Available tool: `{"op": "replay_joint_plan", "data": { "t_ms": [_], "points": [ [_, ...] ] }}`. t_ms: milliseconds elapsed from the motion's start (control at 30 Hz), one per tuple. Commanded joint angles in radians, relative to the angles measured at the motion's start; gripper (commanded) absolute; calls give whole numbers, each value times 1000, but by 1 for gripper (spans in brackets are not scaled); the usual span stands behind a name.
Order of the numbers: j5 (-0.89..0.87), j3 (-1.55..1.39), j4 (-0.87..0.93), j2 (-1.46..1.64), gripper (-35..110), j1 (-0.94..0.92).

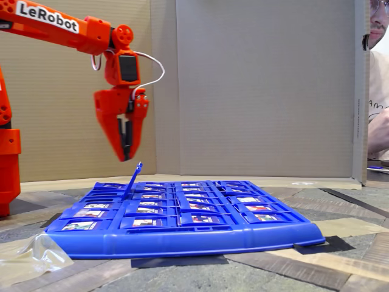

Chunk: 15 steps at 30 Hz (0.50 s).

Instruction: Flip A0.

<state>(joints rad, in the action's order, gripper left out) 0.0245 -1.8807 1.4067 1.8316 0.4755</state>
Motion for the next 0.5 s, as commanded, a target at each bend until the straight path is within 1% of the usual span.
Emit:
{"op": "replay_joint_plan", "data": {
  "t_ms": [0, 100, 267, 467],
  "points": [
    [15, 2, 15, 67, 1, 14],
    [-12, 23, -46, 124, 1, -5],
    [-49, -14, -310, 293, 1, -55],
    [-28, -115, -580, 491, 1, -141]
  ]
}}
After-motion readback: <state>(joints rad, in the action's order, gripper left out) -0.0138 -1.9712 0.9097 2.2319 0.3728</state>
